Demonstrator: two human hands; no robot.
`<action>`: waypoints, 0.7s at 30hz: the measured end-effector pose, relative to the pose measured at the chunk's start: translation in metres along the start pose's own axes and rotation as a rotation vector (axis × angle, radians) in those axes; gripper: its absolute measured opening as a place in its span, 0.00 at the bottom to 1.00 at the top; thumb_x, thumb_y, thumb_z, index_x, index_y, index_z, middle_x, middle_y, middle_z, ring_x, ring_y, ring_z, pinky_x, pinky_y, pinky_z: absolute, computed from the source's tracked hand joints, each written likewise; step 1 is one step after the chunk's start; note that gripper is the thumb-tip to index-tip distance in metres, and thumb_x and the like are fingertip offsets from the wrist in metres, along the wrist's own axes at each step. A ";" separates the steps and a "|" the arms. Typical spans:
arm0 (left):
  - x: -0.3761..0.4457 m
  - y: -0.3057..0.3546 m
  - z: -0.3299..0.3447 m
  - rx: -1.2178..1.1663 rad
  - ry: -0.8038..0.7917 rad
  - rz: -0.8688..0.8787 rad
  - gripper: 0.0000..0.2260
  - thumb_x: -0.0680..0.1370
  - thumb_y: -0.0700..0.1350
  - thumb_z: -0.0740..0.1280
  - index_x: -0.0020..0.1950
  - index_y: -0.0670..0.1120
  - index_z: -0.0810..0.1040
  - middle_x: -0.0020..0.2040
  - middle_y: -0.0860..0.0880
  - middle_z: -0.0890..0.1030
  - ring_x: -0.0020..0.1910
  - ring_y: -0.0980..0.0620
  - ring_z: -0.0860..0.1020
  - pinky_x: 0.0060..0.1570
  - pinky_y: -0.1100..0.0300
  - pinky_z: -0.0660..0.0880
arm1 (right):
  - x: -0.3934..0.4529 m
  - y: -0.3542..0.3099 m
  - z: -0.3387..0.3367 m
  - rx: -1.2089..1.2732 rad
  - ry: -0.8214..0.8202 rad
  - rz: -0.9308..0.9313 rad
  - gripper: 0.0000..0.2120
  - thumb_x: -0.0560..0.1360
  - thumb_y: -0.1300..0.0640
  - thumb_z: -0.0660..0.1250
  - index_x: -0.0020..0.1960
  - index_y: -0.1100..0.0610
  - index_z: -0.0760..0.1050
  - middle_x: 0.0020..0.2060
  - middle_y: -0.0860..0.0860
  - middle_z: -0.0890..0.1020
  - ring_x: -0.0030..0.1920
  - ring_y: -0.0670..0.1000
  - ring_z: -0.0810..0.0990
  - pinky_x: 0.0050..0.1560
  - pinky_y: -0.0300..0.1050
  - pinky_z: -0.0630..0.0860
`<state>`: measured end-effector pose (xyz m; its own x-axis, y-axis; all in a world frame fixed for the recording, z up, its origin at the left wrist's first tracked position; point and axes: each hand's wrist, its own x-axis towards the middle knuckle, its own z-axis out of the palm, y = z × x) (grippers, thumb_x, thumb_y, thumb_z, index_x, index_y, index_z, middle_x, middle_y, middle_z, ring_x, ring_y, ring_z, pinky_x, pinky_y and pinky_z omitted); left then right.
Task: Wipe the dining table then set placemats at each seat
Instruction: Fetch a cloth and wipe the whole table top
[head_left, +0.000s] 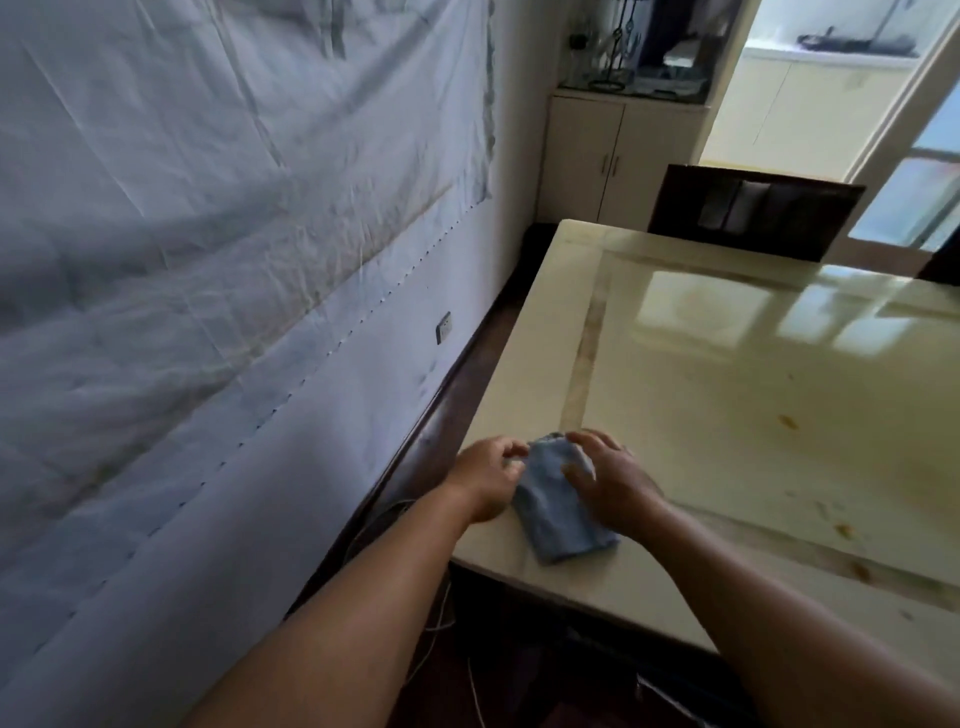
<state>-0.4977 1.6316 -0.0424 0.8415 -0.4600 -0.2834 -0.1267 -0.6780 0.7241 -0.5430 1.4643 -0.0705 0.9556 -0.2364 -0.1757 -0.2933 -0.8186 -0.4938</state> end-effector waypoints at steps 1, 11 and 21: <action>-0.001 -0.007 0.003 0.025 -0.066 0.009 0.16 0.79 0.40 0.58 0.67 0.45 0.71 0.68 0.45 0.74 0.66 0.49 0.72 0.63 0.63 0.66 | -0.001 -0.004 0.012 -0.069 -0.093 -0.068 0.26 0.78 0.46 0.59 0.74 0.46 0.58 0.75 0.46 0.58 0.74 0.53 0.58 0.70 0.52 0.60; 0.049 -0.030 0.003 0.151 -0.289 0.051 0.25 0.79 0.40 0.56 0.76 0.50 0.55 0.76 0.46 0.59 0.73 0.47 0.61 0.71 0.57 0.58 | 0.046 -0.001 0.075 -0.331 -0.119 -0.129 0.28 0.78 0.38 0.42 0.72 0.41 0.30 0.69 0.38 0.30 0.70 0.44 0.27 0.68 0.47 0.28; 0.173 -0.017 -0.011 0.242 -0.132 0.207 0.16 0.77 0.44 0.57 0.63 0.58 0.68 0.64 0.50 0.74 0.64 0.48 0.69 0.67 0.47 0.63 | 0.147 0.012 0.067 -0.267 0.071 0.089 0.24 0.76 0.36 0.37 0.62 0.33 0.24 0.69 0.44 0.26 0.70 0.48 0.25 0.69 0.49 0.27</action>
<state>-0.3443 1.5701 -0.0972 0.7119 -0.6613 -0.2366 -0.4216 -0.6717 0.6091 -0.4076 1.4552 -0.1593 0.9287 -0.3419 -0.1435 -0.3676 -0.8996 -0.2357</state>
